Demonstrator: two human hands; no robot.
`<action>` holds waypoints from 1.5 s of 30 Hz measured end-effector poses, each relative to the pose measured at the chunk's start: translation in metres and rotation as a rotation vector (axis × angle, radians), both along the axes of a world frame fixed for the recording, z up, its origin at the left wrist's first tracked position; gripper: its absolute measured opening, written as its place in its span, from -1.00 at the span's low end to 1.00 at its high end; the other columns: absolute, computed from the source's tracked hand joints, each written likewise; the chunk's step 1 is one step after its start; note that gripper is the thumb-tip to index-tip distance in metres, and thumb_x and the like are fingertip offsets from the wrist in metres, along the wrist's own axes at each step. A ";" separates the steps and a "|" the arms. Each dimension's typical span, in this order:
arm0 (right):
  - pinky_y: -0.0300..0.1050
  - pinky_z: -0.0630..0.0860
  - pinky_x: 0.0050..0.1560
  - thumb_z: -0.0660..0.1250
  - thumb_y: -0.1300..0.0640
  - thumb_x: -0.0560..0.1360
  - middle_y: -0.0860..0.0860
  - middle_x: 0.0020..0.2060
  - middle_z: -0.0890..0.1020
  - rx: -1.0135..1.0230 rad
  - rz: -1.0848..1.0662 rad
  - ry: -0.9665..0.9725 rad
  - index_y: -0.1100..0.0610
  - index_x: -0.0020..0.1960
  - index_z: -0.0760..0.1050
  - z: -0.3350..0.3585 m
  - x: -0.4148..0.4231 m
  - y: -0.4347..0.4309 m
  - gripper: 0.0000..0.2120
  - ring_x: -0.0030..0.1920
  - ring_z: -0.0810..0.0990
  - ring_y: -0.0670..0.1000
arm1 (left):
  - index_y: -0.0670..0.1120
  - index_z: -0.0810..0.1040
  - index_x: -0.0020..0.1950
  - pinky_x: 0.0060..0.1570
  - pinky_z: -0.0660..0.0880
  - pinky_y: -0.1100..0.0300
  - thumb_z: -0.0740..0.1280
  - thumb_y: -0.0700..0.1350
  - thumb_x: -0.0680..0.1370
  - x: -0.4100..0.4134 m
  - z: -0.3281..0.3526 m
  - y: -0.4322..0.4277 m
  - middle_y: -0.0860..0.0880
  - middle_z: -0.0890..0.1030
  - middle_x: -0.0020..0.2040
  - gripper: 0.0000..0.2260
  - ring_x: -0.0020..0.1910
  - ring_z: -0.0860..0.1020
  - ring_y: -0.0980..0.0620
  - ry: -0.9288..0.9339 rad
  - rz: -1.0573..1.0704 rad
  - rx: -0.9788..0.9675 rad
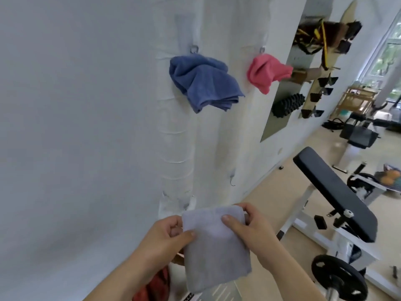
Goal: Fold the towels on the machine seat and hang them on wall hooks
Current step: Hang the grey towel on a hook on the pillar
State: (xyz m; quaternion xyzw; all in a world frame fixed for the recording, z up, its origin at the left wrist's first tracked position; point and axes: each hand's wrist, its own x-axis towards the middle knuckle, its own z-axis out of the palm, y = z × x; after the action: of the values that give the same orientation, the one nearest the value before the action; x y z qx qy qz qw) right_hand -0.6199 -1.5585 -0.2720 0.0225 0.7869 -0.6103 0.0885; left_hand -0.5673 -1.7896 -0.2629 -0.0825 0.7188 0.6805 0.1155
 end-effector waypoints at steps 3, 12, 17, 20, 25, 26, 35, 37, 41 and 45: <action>-0.08 0.68 -0.04 0.51 0.04 0.52 -0.04 -0.05 0.76 -0.015 0.111 -0.015 -0.05 0.15 0.59 -0.003 -0.037 -0.008 -0.77 -0.04 0.74 -0.03 | -0.23 0.60 0.05 -0.49 0.51 0.22 0.38 -0.30 0.58 -0.026 -0.009 -0.008 -0.15 0.71 -0.27 -0.93 -0.38 0.67 0.00 -0.023 0.086 0.017; -0.24 0.49 -0.22 0.45 0.10 0.52 0.04 -0.21 0.69 0.191 0.333 -0.027 -0.03 0.01 0.58 -0.089 -0.142 -0.007 -0.90 -0.24 0.57 -0.07 | -0.01 0.57 0.10 -0.44 0.52 0.19 0.34 -0.34 0.53 -0.091 -0.088 0.009 -0.18 0.50 -0.25 -0.74 -0.42 0.50 0.00 -0.096 0.260 -0.058; -0.20 0.52 -0.08 0.33 0.11 0.58 -0.01 -0.10 0.65 0.374 0.516 0.028 -0.03 0.13 0.51 -0.135 -0.188 -0.016 -0.86 -0.13 0.59 -0.06 | 0.00 0.56 0.04 -0.45 0.52 0.17 0.29 -0.31 0.56 -0.120 -0.126 0.009 -0.09 0.58 -0.30 -0.79 -0.43 0.54 0.04 -0.105 0.326 -0.199; -0.28 0.49 -0.09 0.28 0.19 0.59 0.00 -0.08 0.64 0.379 0.560 0.063 -0.02 0.10 0.52 -0.145 -0.210 -0.026 -0.84 -0.16 0.54 -0.11 | 0.06 0.57 -0.07 -0.45 0.49 0.16 0.25 -0.31 0.53 -0.137 -0.147 0.000 -0.09 0.64 -0.27 -0.74 -0.39 0.54 0.05 -0.056 0.384 -0.292; -0.34 0.41 -0.29 0.24 0.32 0.51 -0.04 -0.30 0.54 0.423 0.554 0.127 0.02 -0.04 0.49 -0.155 -0.237 -0.050 -0.79 -0.40 0.42 -0.19 | 0.11 0.53 -0.12 -0.34 0.49 0.25 0.21 -0.42 0.53 -0.155 -0.172 -0.011 -0.25 0.63 -0.17 -0.60 -0.36 0.50 0.13 0.059 0.437 -0.366; -0.32 0.39 -0.29 0.23 0.35 0.48 -0.04 -0.30 0.54 0.448 0.555 0.144 0.02 -0.06 0.47 -0.159 -0.239 -0.055 -0.77 -0.38 0.43 -0.18 | 0.11 0.53 -0.10 -0.27 0.49 0.28 0.20 -0.44 0.52 -0.155 -0.176 -0.011 -0.23 0.63 -0.15 -0.59 -0.30 0.50 0.14 0.085 0.431 -0.381; -0.06 0.39 -0.32 0.24 0.15 0.51 0.07 -0.23 0.62 0.879 0.528 0.218 0.03 -0.01 0.41 -0.185 -0.232 -0.075 -0.93 -0.26 0.53 0.16 | 0.07 0.48 0.14 -0.40 0.54 0.05 0.44 -0.16 0.46 -0.156 -0.216 -0.019 -0.01 0.50 -0.05 -0.69 -0.31 0.57 -0.07 0.181 0.106 -1.105; 0.05 0.53 -0.40 0.24 0.24 0.45 0.14 -0.38 0.63 0.649 0.415 0.075 0.04 -0.12 0.41 -0.190 -0.227 -0.077 -0.89 -0.38 0.60 0.18 | 0.06 0.47 0.04 -0.55 0.45 0.16 0.56 -0.16 0.29 -0.153 -0.215 -0.017 -0.01 0.51 -0.09 -0.57 -0.31 0.56 -0.01 0.207 0.032 -1.214; 0.11 0.62 -0.29 0.27 0.32 0.37 0.20 -0.47 0.61 0.144 0.194 -0.206 0.17 -0.17 0.50 -0.190 -0.216 -0.083 -0.90 -0.43 0.57 0.14 | 0.01 0.52 -0.10 -0.62 0.42 0.18 0.64 -0.16 0.14 -0.159 -0.216 -0.014 -0.03 0.52 -0.12 -0.56 -0.24 0.55 -0.02 0.280 0.014 -1.312; 0.18 0.69 -0.07 0.47 0.09 0.47 0.14 -0.36 0.69 0.008 0.162 -0.320 0.18 -0.10 0.57 -0.192 -0.211 -0.077 -0.84 -0.30 0.67 0.17 | 0.01 0.54 -0.15 -0.63 0.45 0.20 0.66 -0.14 0.08 -0.156 -0.218 -0.007 -0.02 0.52 -0.13 -0.55 -0.26 0.55 0.02 0.244 0.023 -1.273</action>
State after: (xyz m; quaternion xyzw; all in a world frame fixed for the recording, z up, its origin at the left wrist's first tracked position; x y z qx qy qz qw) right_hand -0.8312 -1.6357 -0.4638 0.0565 0.7645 -0.5865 0.2613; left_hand -0.7230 -1.7961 -0.4811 -0.0644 0.9888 0.1270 -0.0458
